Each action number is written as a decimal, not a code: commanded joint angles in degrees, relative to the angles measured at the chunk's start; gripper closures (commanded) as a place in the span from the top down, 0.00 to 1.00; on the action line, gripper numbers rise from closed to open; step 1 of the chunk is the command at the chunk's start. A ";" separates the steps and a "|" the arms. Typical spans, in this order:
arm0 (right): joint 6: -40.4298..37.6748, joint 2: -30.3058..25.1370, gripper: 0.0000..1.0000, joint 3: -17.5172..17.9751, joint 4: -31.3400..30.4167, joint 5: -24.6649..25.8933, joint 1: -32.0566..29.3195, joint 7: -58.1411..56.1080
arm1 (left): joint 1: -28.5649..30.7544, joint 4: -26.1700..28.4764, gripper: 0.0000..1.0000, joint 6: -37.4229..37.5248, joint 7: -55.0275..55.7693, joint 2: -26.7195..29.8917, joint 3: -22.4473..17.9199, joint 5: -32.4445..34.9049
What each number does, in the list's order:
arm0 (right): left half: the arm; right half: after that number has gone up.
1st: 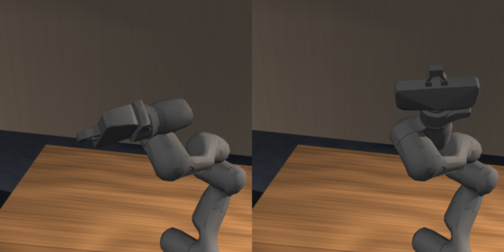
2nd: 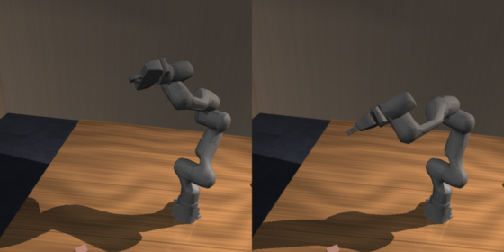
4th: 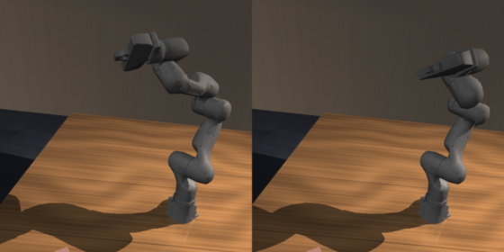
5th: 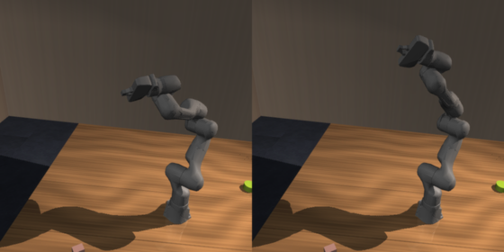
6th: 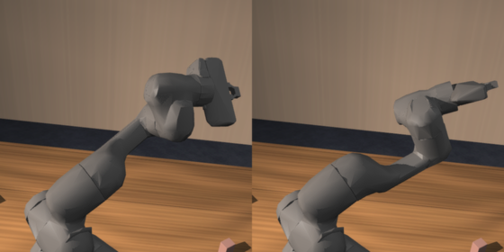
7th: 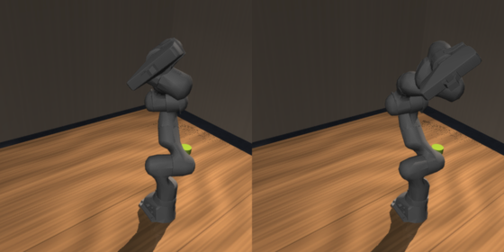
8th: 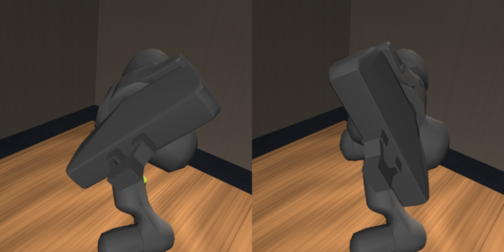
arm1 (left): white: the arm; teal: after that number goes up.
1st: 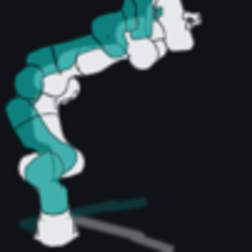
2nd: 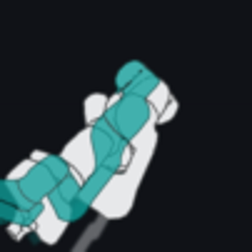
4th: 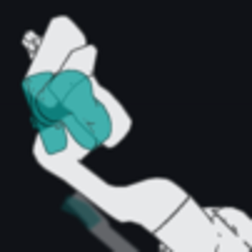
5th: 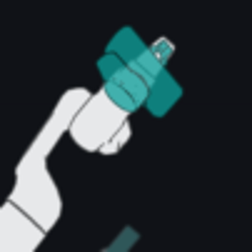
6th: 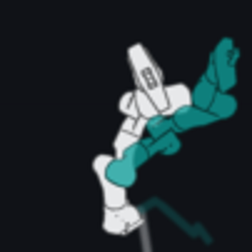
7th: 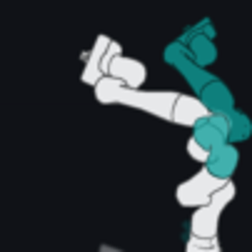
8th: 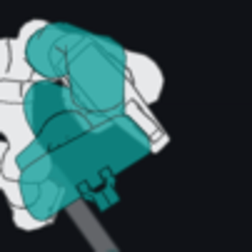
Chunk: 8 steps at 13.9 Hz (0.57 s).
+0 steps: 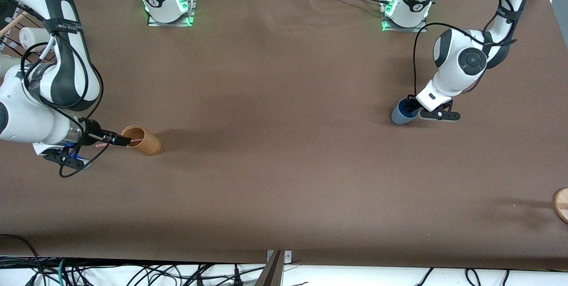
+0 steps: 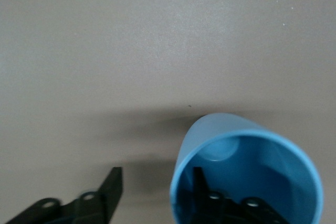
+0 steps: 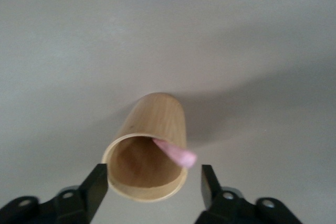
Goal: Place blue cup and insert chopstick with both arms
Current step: 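Grasp the blue cup with the left gripper while the right gripper grasps the chopstick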
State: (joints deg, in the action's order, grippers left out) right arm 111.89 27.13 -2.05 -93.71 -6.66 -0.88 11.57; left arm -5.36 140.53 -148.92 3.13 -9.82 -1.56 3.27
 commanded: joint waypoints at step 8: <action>2.53 0.82 0.38 0.46 0.37 -0.99 -1.32 0.12 | -0.88 -4.02 0.00 7.84 4.08 3.84 2.95 -0.71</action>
State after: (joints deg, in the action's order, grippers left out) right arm 112.95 27.71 -2.05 -93.69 -6.87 -1.64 11.62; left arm -5.44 139.55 -146.23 6.11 -8.40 -0.91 3.26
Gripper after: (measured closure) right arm 0.617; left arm 0.921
